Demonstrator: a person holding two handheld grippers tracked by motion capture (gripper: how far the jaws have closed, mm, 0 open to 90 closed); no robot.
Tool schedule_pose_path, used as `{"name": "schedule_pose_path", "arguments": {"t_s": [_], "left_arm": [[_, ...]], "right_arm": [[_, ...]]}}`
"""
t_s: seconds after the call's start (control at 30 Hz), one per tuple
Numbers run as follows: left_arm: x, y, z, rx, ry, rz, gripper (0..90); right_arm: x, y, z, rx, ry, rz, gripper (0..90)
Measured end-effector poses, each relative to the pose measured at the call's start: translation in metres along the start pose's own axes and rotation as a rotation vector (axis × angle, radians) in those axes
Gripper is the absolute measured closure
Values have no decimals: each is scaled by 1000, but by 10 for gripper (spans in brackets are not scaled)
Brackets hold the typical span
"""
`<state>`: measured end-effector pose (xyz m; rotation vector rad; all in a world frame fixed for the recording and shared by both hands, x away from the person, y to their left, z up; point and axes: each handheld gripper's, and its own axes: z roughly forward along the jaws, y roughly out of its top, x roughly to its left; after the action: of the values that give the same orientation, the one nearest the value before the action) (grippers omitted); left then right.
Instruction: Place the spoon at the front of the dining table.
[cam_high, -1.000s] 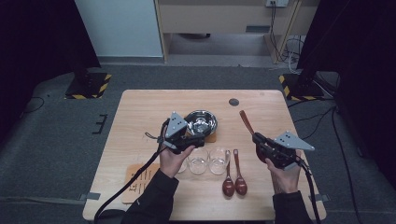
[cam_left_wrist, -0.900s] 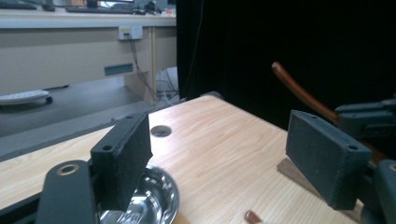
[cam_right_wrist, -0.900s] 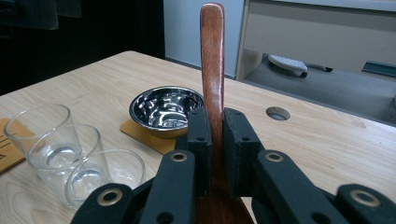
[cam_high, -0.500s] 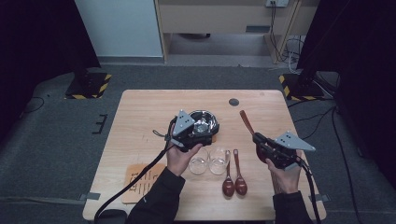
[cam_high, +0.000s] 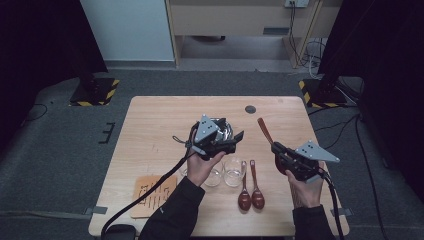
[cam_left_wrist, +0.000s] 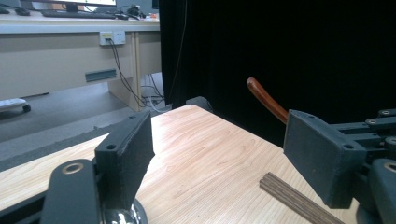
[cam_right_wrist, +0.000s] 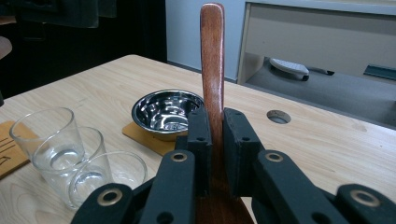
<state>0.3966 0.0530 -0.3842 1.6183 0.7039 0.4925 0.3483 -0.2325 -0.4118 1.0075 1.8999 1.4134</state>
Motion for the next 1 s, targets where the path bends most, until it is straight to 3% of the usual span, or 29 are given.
{"name": "schedule_pose_path", "arguments": {"t_s": [1.0], "left_arm": [[-19, -1, 32, -13, -73, -26, 326]], "right_arm": [[5, 2, -3, -12, 19, -17, 819]]}}
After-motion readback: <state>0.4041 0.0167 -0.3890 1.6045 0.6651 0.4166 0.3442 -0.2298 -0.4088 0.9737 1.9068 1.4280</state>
